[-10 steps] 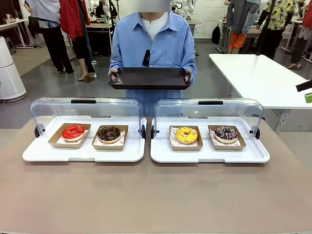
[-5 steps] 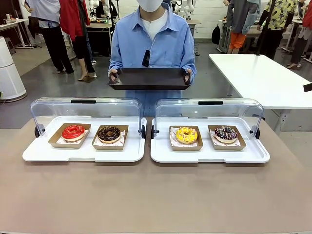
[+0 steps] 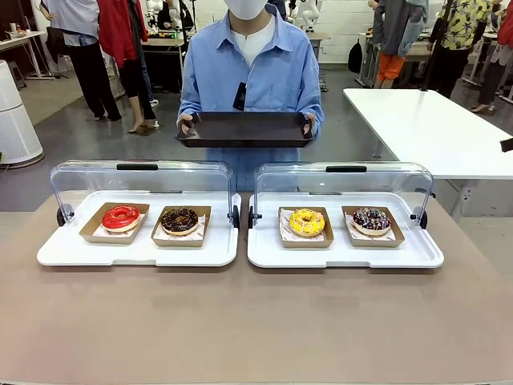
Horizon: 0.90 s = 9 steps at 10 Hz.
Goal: Provide the desired donut to the person.
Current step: Pick up and lift the Paper togo box containing the Donut pointed at by the person.
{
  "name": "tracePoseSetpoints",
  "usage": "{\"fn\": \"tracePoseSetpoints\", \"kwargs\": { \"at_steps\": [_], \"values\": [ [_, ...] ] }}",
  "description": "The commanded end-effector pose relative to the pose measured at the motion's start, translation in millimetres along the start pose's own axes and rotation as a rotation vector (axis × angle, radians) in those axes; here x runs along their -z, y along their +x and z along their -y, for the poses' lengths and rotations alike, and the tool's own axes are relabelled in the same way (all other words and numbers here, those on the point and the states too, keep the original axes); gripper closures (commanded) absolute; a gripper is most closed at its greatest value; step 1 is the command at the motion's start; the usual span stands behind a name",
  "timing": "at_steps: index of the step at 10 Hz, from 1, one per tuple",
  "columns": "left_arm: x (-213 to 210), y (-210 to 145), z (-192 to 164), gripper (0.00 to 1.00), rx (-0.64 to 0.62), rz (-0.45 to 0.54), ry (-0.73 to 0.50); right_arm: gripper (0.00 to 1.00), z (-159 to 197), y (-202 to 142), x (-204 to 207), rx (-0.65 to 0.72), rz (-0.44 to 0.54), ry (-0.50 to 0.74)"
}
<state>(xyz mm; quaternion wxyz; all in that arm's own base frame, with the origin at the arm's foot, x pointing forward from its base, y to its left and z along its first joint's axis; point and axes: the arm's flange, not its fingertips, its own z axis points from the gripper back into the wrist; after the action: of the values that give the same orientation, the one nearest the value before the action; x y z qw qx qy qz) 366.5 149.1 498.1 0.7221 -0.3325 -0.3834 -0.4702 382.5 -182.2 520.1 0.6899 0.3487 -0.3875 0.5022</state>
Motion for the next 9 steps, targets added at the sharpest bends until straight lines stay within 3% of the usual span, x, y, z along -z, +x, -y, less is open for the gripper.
{"fn": "tracePoseSetpoints", "kwargs": {
  "at_steps": [1,9],
  "values": [
    [0.0,-0.2,-0.1,0.0,0.009,0.02,-0.004,0.0,0.1,-0.4,2.6,-0.004,0.018,0.002],
    [0.0,-0.2,-0.1,0.0,0.009,0.02,-0.004,0.0,0.1,-0.4,2.6,-0.004,0.018,0.002]
  ]
}}
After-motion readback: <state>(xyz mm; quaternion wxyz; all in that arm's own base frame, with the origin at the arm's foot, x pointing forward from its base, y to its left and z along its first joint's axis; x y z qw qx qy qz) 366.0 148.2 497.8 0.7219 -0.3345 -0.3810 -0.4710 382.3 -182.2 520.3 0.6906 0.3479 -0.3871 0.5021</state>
